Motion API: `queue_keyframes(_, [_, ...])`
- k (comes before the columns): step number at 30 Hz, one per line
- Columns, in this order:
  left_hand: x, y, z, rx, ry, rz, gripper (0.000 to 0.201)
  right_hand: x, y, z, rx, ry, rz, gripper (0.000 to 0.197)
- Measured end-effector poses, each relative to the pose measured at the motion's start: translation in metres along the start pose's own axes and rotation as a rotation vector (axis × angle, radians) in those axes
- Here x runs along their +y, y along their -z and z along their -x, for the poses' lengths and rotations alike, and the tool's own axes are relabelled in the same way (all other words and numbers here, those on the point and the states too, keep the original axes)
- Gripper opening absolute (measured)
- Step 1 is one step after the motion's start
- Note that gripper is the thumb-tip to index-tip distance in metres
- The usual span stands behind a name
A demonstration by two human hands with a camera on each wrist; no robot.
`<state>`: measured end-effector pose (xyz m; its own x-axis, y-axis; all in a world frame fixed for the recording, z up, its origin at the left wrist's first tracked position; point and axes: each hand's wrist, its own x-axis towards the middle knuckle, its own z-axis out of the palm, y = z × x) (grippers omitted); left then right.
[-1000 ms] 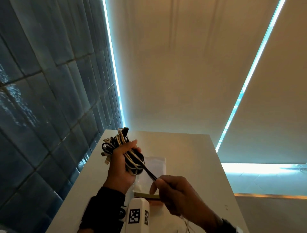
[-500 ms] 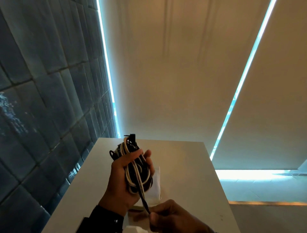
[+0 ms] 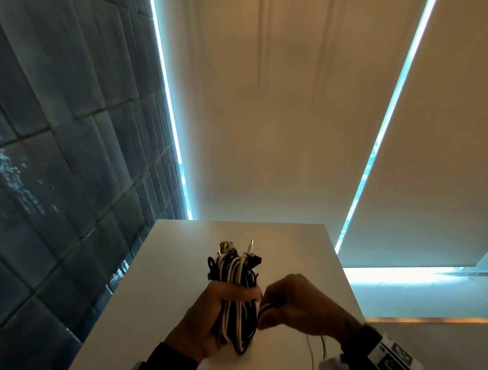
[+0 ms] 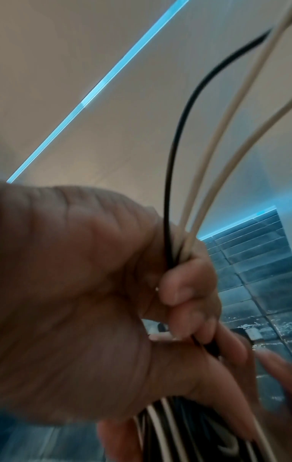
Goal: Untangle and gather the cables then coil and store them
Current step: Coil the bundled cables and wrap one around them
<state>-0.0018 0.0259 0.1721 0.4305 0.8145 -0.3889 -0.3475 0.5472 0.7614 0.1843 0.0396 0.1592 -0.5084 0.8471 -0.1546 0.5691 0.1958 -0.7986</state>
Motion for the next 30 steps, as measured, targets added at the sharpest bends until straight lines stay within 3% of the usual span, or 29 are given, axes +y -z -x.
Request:
queue_keyframes(3, [0.001,0.002,-0.002,0.015,0.021,0.052,0.031,-0.007,0.006,-0.002,0.037,0.075,0.082,0.019])
queue_keyframes(9, [0.000,0.010,0.002,0.006,0.022,0.050,0.024,-0.016,0.018,-0.005,0.154,0.157,0.007,0.020])
queue_keyframes(12, [-0.003,0.009,0.003,-0.023,0.060,0.062,0.054,-0.021,0.016,-0.011,0.164,0.182,0.101,0.022])
queue_keyframes(14, [-0.005,0.011,0.003,-0.016,0.041,0.056,0.061,-0.024,0.016,-0.013,0.191,0.194,0.116,0.023])
queue_keyframes(19, [-0.005,0.018,0.005,-0.041,0.022,-0.055,0.054,-0.033,0.020,-0.013,0.189,0.229,0.098,0.021])
queue_keyframes(23, [-0.002,0.022,0.007,-0.150,0.008,-0.124,0.048,-0.034,0.026,-0.011,0.123,0.213,0.073,0.022])
queue_keyframes(27, [-0.005,0.020,0.005,-0.201,-0.070,-0.069,0.039,-0.031,0.033,-0.014,0.165,0.182,0.056,0.027])
queue_keyframes(30, [-0.006,0.019,0.005,-0.210,-0.118,-0.047,0.033,-0.027,0.041,-0.013,0.119,0.162,0.034,0.018])
